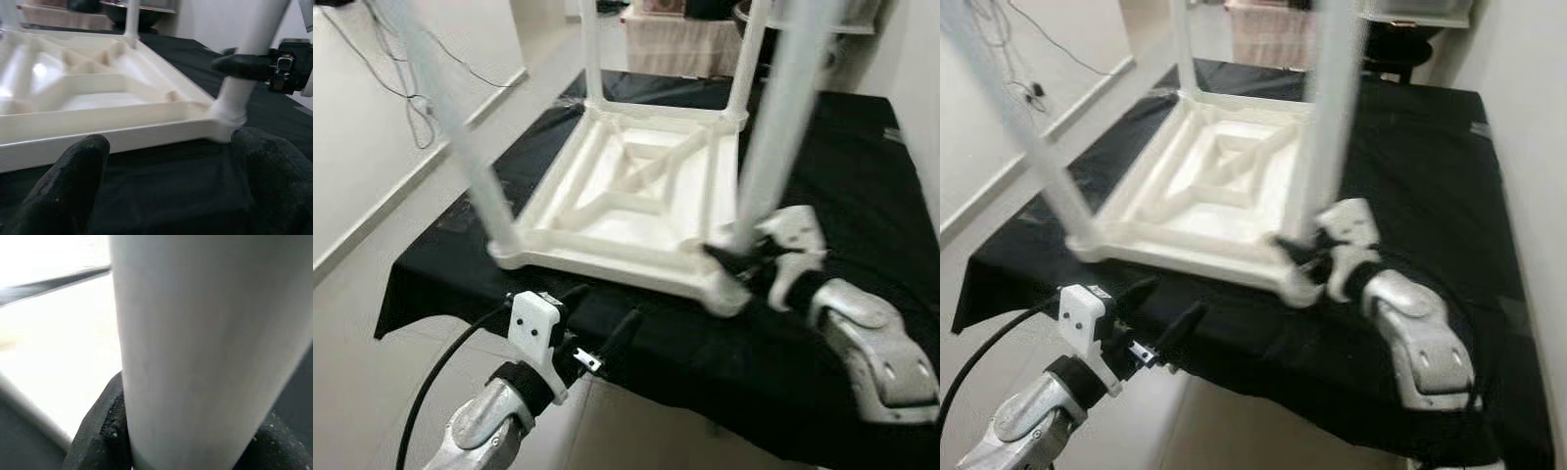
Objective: Building children table
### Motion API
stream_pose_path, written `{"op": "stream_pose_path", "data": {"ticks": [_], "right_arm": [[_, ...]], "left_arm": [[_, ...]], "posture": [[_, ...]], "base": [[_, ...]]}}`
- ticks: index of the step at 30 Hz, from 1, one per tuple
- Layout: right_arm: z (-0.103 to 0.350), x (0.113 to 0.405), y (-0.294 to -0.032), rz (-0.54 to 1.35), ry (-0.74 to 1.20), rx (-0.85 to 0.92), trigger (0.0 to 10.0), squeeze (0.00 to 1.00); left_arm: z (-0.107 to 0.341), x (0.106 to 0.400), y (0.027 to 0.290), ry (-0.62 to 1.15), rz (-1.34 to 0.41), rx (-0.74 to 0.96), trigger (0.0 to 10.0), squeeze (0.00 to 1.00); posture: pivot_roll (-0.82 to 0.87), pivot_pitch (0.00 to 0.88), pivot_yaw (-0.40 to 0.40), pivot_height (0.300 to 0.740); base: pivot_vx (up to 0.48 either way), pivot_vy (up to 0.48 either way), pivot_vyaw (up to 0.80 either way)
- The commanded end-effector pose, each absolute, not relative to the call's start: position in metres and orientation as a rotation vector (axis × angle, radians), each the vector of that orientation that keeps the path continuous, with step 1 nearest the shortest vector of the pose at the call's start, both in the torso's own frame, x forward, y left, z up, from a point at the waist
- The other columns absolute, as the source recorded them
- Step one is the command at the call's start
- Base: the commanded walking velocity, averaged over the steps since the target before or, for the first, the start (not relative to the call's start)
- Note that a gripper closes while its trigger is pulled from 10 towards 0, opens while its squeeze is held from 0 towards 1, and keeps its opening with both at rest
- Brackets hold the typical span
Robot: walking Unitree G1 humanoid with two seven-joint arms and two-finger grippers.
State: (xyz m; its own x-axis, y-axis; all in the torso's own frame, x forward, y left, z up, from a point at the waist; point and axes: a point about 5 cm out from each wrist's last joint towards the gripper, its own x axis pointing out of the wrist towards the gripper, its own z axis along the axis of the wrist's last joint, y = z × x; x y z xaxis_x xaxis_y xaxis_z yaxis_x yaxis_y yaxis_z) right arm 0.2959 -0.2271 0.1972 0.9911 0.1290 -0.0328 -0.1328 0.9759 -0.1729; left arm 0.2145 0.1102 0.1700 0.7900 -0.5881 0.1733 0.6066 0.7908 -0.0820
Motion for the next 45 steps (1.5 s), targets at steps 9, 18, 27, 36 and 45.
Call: {"op": "stream_pose_path", "data": {"ticks": [9, 18, 27, 36, 45], "right_arm": [[0.168, 0.289, -0.217, -0.026, 0.174, -0.225, 0.0, 0.00], [0.192, 0.298, -0.151, 0.474, 0.057, -0.115, 10.0, 1.00], [0.214, 0.297, -0.133, 0.788, -0.028, -0.228, 10.0, 0.12], [0.210, 0.308, -0.129, 1.074, 0.024, -0.396, 0.0, 0.00], [0.213, 0.317, -0.146, 1.166, 0.067, -0.351, 0.0, 0.00]], "left_arm": [[0.170, 0.215, 0.113, -0.140, -0.647, -0.133, 10.0, 0.00], [0.171, 0.215, 0.112, -0.144, -0.651, -0.138, 10.0, 0.00], [0.172, 0.216, 0.112, -0.146, -0.651, -0.138, 10.0, 0.00], [0.171, 0.211, 0.109, -0.125, -0.711, -0.163, 10.0, 0.00], [0.171, 0.206, 0.107, -0.106, -0.761, -0.182, 10.0, 0.00]], "posture": [[-0.02, 0.164, 0.012, 0.740], [-0.02, 0.168, 0.009, 0.740], [-0.01, 0.169, 0.012, 0.740], [0.00, 0.171, 0.018, 0.740], [0.00, 0.185, 0.020, 0.740]], "base": [[0.000, 0.000, 0.00], [0.000, 0.000, 0.00], [0.000, 0.000, 0.00], [0.000, 0.000, 0.00], [0.000, 0.000, 0.00]]}}
